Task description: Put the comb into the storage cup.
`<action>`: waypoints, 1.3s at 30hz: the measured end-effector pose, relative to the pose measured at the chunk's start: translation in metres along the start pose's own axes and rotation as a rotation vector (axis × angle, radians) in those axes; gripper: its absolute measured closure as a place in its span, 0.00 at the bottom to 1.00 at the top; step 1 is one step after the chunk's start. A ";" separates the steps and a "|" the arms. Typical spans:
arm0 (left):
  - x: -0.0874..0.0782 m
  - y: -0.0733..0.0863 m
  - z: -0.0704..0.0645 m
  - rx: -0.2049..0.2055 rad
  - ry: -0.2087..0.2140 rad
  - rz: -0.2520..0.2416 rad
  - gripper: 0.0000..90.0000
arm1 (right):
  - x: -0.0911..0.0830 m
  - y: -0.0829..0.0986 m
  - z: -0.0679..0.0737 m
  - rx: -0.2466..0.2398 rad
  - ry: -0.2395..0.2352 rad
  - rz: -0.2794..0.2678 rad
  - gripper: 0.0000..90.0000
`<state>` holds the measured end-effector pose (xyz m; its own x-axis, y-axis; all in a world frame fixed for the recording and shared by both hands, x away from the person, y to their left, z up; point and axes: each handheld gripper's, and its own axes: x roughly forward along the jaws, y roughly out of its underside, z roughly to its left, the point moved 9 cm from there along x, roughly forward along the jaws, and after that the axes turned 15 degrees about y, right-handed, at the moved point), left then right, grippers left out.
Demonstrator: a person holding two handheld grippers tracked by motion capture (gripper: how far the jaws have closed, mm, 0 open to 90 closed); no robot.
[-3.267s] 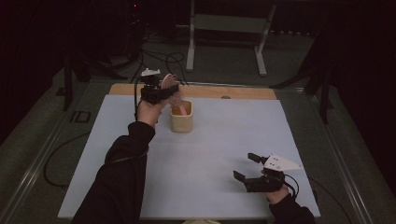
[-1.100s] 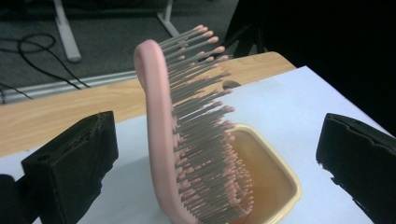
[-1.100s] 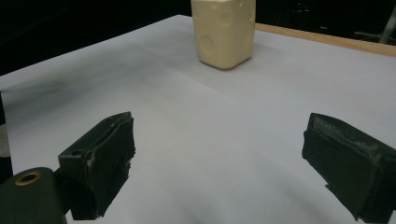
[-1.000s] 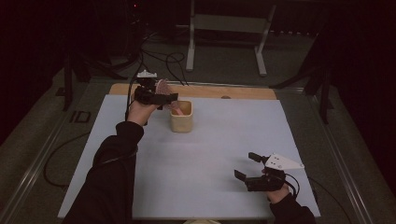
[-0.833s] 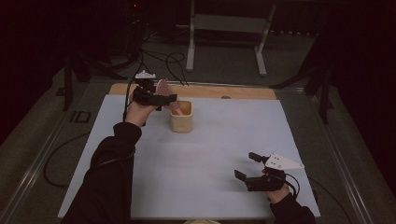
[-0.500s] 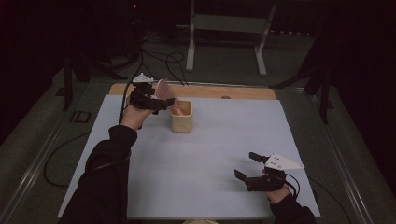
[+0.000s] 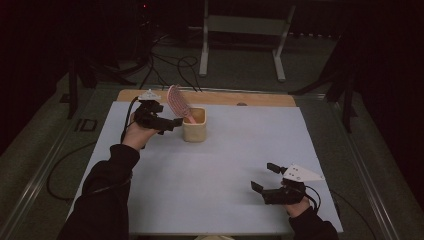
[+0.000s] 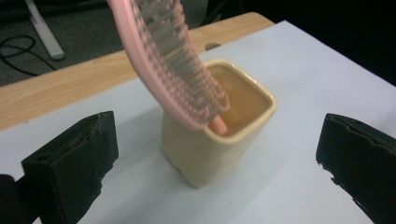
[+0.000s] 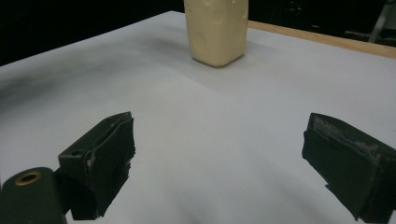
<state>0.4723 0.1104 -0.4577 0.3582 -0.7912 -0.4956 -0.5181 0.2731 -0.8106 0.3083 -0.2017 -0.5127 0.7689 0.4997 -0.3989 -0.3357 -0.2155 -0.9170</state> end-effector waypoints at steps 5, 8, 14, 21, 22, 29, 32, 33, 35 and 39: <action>-0.002 0.011 -0.005 0.012 0.011 0.016 0.00 | 0.000 0.000 -0.001 0.001 -0.002 0.000 0.10; -0.003 0.017 -0.008 0.017 0.020 0.020 0.00 | 0.001 0.001 -0.001 0.003 -0.001 0.002 0.10; -0.004 0.029 -0.013 0.027 0.028 0.036 0.00 | 0.001 0.001 0.000 0.005 -0.003 0.004 0.10; -0.001 0.046 -0.022 0.028 0.054 0.050 0.00 | 0.001 0.001 -0.001 0.005 -0.002 0.000 0.10; -0.001 0.048 -0.023 0.030 0.056 0.048 0.00 | 0.001 0.001 -0.001 0.005 -0.002 0.000 0.10; -0.002 0.063 -0.031 0.031 0.079 0.054 0.00 | 0.001 0.002 -0.001 0.002 -0.008 0.000 0.10; -0.002 0.072 -0.036 0.031 0.091 0.055 0.00 | 0.001 0.003 0.000 -0.004 -0.009 0.005 0.10; -0.002 0.074 -0.037 0.034 0.094 0.057 0.00 | 0.001 0.003 0.000 -0.005 -0.008 0.007 0.10; -0.002 0.079 -0.040 0.033 0.099 0.060 0.00 | 0.001 0.002 0.000 -0.003 -0.011 0.003 0.10; -0.001 0.086 -0.046 0.040 0.109 0.064 0.00 | 0.001 0.003 0.000 -0.001 -0.008 0.002 0.10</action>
<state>0.3921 0.1097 -0.5124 0.2381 -0.8257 -0.5113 -0.5045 0.3447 -0.7916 0.3083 -0.2020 -0.5154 0.7637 0.5061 -0.4007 -0.3365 -0.2177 -0.9162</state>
